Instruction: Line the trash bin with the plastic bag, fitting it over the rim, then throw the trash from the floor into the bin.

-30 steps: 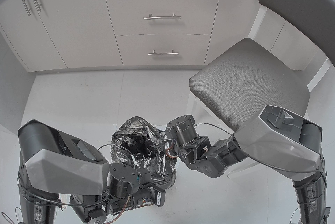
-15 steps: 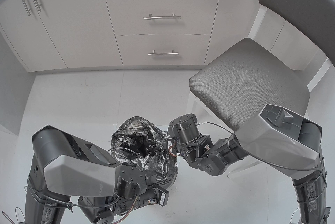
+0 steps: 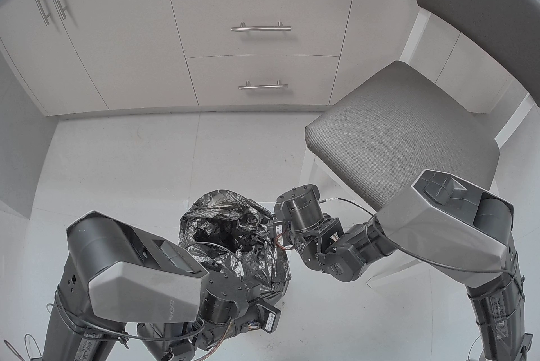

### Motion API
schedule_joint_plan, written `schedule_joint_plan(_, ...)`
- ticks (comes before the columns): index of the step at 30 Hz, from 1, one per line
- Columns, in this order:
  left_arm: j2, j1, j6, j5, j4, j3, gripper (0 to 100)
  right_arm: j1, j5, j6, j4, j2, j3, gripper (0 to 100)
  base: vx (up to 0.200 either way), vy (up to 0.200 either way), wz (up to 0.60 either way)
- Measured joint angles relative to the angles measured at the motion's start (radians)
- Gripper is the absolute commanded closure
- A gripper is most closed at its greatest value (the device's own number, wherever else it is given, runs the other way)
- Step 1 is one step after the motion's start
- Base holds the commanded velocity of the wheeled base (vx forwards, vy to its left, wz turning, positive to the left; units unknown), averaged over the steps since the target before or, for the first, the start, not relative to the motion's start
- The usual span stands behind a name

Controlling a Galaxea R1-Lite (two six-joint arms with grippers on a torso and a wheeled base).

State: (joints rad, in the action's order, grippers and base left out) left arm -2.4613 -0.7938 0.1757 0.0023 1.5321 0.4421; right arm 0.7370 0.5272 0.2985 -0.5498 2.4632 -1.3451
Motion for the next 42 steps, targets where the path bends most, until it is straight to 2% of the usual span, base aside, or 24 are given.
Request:
schedule_joint_plan(7, -0.001, -0.021, -0.004, 0.005, 0.0, 0.005, 100, -0.002, 0.049, 0.013, -0.001, 0.003, -0.004, 0, 0.0, 0.0, 0.0)
schedule_joint_plan(22, -0.026, -0.037, -0.034, 0.031, 0.0, 0.023, 100, -0.001, 0.055, 0.041, -0.002, 0.023, -0.007, 0, 0.0, 0.0, 0.0)
schedule_joint_plan(23, -0.028, -0.037, -0.035, 0.033, 0.0, 0.024, 0, -0.001, 0.055, 0.042, -0.002, 0.025, -0.007, 0, 0.0, 0.0, 0.0)
schedule_joint_plan(31, -0.034, -0.039, -0.038, 0.036, 0.0, 0.02, 0, -0.003, 0.054, 0.052, -0.004, 0.029, -0.006, 0, 0.0, 0.0, 0.0)
schedule_joint_plan(36, -0.023, -0.036, -0.039, 0.092, 0.0, 0.021, 0, -0.008, 0.053, 0.055, -0.015, 0.033, -0.007, 0, 0.0, 0.0, 0.0)
schedule_joint_plan(42, 0.028, -0.031, -0.038, 0.109, 0.001, 0.019, 0, -0.022, 0.053, 0.06, -0.021, 0.046, -0.015, 0, 0.0, 0.0, 0.0)
